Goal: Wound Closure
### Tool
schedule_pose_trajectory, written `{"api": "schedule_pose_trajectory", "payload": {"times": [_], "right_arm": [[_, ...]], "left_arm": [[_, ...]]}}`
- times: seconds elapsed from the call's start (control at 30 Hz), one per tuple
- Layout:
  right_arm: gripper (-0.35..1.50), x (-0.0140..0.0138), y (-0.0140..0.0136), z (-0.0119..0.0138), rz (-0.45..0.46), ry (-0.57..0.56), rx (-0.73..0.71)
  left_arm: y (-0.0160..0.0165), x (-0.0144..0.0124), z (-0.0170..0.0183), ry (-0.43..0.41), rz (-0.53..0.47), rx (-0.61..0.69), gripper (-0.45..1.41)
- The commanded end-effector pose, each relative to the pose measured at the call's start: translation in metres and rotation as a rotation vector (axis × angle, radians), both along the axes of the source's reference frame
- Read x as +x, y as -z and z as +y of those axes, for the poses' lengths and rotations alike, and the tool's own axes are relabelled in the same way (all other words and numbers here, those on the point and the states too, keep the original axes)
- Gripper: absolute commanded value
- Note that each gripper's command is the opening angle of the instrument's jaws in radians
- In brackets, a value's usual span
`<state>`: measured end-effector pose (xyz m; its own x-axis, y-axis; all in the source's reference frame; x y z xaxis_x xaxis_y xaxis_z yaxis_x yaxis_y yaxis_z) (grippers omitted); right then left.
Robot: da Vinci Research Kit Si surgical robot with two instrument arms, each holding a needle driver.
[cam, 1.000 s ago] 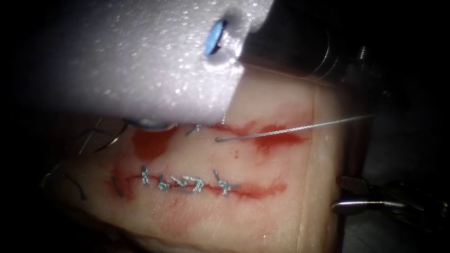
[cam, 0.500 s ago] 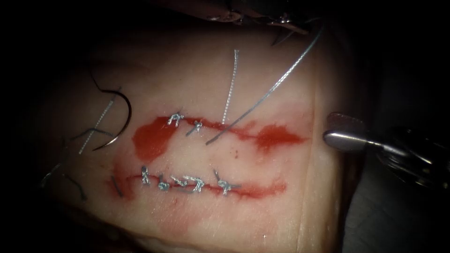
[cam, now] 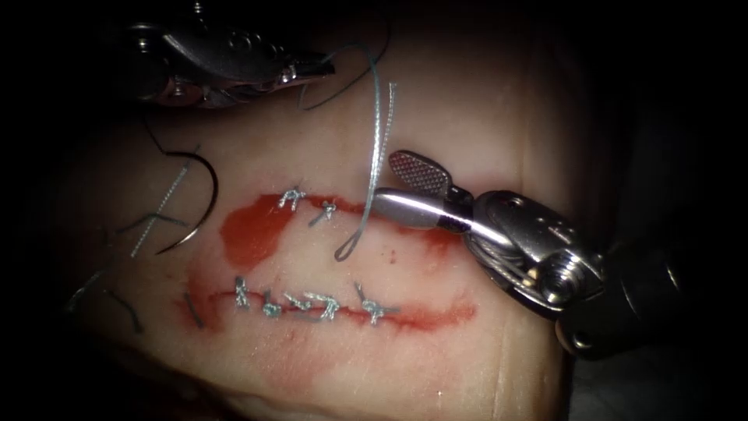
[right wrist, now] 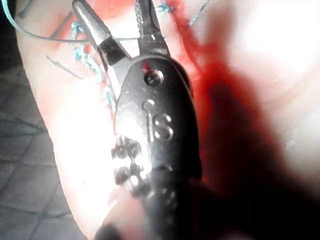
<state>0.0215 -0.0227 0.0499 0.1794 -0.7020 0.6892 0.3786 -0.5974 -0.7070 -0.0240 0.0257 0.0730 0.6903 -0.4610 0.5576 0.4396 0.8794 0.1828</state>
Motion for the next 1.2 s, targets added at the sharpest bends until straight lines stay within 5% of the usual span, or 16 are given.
{"api": "schedule_pose_trajectory", "payload": {"times": [0.03, 0.17, 0.27, 0.43, 0.53, 0.77, 0.9, 1.03, 1.2], "right_arm": [[0.51, 0.0017, -0.0007, -0.0002, 0.004, -0.002, -0.006], [0.31, 0.0044, -0.0017, -0.0008, -0.011, -0.011, -0.026], [0.22, 0.0058, -0.0015, -0.0011, 0.041, 0.044, -0.054], [0.24, 0.0062, -0.0017, -0.0012, 0.160, 0.115, -0.031], [0.24, 0.0063, -0.0016, -0.0006, 0.200, 0.062, 0.032], [0.24, 0.0060, -0.0014, 0.0004, 0.145, -0.016, 0.067], [0.34, 0.0055, -0.0015, 0.0015, 0.196, -0.118, 0.135], [0.29, 0.0046, -0.0019, 0.0024, 0.066, -0.145, 0.127], [0.29, 0.0046, -0.0019, 0.0024, 0.066, -0.145, 0.127]], "left_arm": [[-0.0004, -0.0005, 0.0003, -0.001, -0.003, 0.000, -0.45], [-0.0008, -0.0001, -0.0004, 0.024, 0.010, 0.006, -0.45], [-0.0017, -0.0002, -0.0011, -0.032, 0.035, -0.043, -0.45], [-0.0035, 0.0001, -0.0038, -0.115, 0.080, 0.013, -0.45], [-0.0048, 0.0003, -0.0062, -0.149, 0.101, 0.050, -0.45], [-0.0055, 0.0002, -0.0089, -0.193, 0.111, 0.084, -0.45], [-0.0048, 0.0005, -0.0095, -0.241, 0.126, 0.069, -0.45], [-0.0039, 0.0007, -0.0100, -0.320, 0.136, 0.035, -0.45], [-0.0039, 0.0007, -0.0100, -0.320, 0.136, 0.035, -0.45]]}}
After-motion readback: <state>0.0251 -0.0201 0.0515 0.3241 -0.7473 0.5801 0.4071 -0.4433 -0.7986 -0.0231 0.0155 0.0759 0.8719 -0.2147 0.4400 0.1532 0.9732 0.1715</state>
